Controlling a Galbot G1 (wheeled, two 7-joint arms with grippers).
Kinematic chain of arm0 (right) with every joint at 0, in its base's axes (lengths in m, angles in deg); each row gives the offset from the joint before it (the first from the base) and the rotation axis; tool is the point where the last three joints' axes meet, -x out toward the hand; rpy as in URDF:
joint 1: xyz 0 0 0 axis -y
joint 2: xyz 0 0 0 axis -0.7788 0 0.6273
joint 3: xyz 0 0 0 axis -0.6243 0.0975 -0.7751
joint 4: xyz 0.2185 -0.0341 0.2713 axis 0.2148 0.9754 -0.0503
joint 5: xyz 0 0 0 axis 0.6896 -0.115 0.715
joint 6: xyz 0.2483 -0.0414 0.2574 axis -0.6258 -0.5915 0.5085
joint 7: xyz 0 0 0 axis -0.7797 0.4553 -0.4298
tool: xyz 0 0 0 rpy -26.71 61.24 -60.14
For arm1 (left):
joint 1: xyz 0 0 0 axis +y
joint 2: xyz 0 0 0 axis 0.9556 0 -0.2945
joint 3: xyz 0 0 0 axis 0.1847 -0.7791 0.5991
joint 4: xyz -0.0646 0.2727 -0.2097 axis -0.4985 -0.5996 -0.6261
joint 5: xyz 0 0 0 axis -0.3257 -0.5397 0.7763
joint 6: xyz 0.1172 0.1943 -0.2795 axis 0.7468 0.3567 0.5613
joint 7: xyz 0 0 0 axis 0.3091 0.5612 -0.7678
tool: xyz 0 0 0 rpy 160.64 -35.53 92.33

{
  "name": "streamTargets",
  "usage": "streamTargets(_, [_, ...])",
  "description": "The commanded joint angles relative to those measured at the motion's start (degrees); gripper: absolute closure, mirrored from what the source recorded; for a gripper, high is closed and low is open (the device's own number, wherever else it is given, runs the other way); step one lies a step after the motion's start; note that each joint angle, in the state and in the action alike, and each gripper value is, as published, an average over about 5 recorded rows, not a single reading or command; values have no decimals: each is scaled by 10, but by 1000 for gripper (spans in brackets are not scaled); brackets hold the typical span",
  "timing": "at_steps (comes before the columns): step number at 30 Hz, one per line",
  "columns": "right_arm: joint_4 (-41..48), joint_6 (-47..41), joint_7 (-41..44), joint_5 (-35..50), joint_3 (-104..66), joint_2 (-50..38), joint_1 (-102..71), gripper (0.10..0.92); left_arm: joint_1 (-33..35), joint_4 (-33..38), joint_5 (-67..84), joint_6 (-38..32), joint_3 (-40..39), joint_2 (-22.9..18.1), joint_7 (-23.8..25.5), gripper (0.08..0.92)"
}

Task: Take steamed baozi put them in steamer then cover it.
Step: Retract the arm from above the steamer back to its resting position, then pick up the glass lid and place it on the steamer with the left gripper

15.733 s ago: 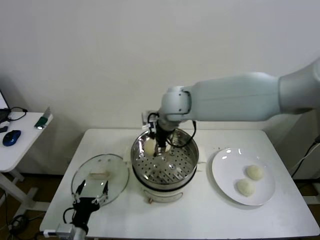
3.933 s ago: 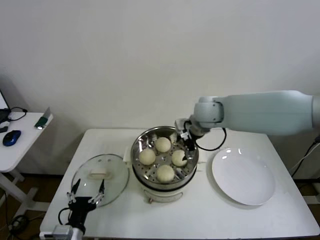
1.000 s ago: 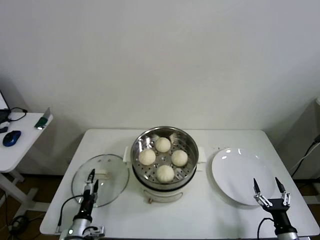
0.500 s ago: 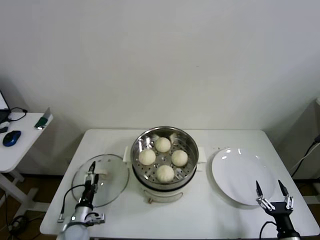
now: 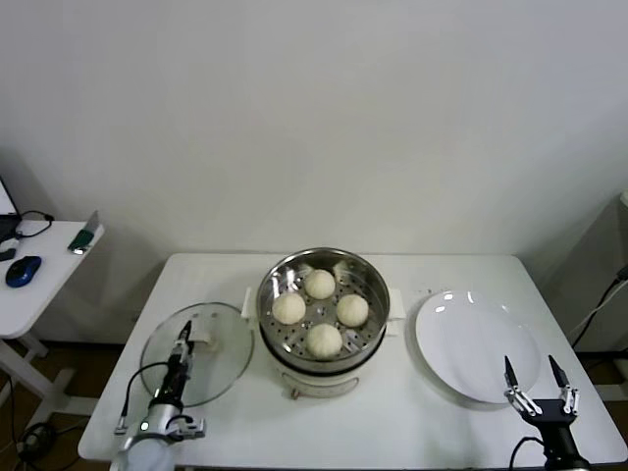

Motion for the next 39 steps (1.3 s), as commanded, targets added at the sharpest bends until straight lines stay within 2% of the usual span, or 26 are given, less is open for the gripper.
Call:
streamTargets(1, [-2, -1, 0, -1, 0, 3, -1, 203, -7, -12, 1, -8, 0, 0, -1, 554])
streamTargets(8, [-4, -2, 1, 0, -2, 5, -1, 203, -7, -9, 1, -7, -2, 2, 1, 762])
streamTargets(12, [-3, -3, 1, -1, -4, 6, -1, 203, -2, 2, 10, -6, -1, 7, 5, 850])
streamTargets(16, [-4, -4, 1, -3, -7, 8, 0, 203, 10, 43, 41, 1, 1, 18, 21, 862])
streamTargets(20, [-6, -7, -1, -11, -10, 9, 0, 203, 27, 117, 87, 23, 5, 43, 59, 862])
streamTargets(28, [-4, -16, -9, -31, -11, 11, 2, 203, 45, 302, 196, 150, 29, 133, 204, 862])
streamTargets(32, [-2, -17, -9, -32, -8, 12, 5, 203, 38, 371, 211, 217, 21, 172, 255, 862])
streamTargets(35, [-1, -17, -8, -32, -7, 13, 9, 203, 24, 406, 201, 263, -5, 181, 280, 862])
streamTargets(39, [6, -15, -7, -32, -5, 13, 15, 203, 0, 445, 167, 309, -56, 174, 309, 862])
